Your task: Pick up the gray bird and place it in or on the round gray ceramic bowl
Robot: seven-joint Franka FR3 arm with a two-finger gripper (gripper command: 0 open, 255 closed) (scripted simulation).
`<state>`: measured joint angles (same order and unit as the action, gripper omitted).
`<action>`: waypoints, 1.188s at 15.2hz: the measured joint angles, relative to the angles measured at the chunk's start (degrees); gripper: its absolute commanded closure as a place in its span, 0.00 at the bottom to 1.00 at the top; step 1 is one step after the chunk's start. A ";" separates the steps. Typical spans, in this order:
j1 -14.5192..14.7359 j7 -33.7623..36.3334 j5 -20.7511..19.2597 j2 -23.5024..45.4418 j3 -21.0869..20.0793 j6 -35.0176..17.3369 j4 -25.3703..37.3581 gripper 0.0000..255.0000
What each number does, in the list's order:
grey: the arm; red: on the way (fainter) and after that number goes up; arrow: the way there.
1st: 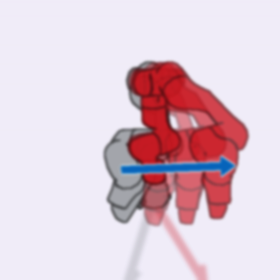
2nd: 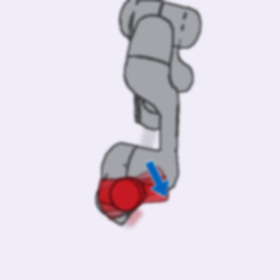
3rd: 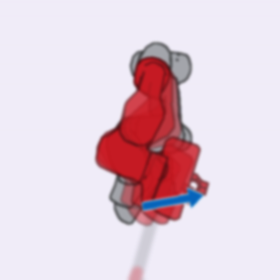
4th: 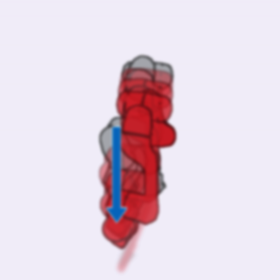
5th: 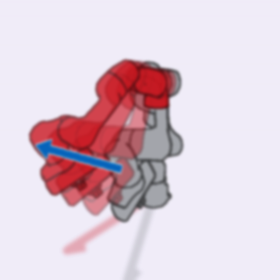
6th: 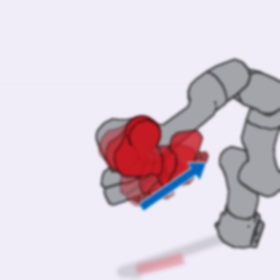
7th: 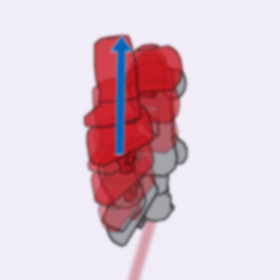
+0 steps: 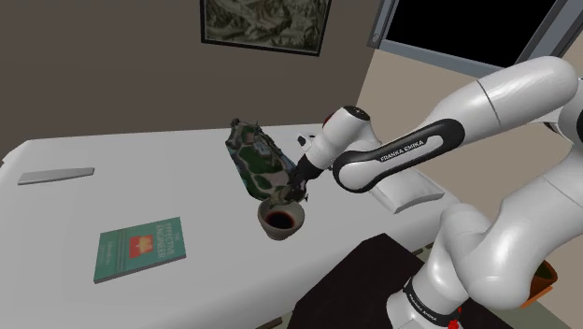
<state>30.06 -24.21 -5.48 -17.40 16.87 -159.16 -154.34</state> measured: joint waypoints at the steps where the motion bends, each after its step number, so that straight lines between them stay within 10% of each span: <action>1: 0.17 -0.34 0.26 0.76 0.31 -1.09 -0.34 1.00; 10: 1.10 -1.25 1.46 3.81 1.17 -5.19 -1.39 1.00; 11: 1.10 -1.25 1.46 3.81 1.17 -5.20 -1.39 0.00; 18: 0.60 -0.85 0.84 2.49 0.84 -4.18 -1.62 0.00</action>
<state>30.67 -25.06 -4.64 -14.90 17.71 -163.34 -155.96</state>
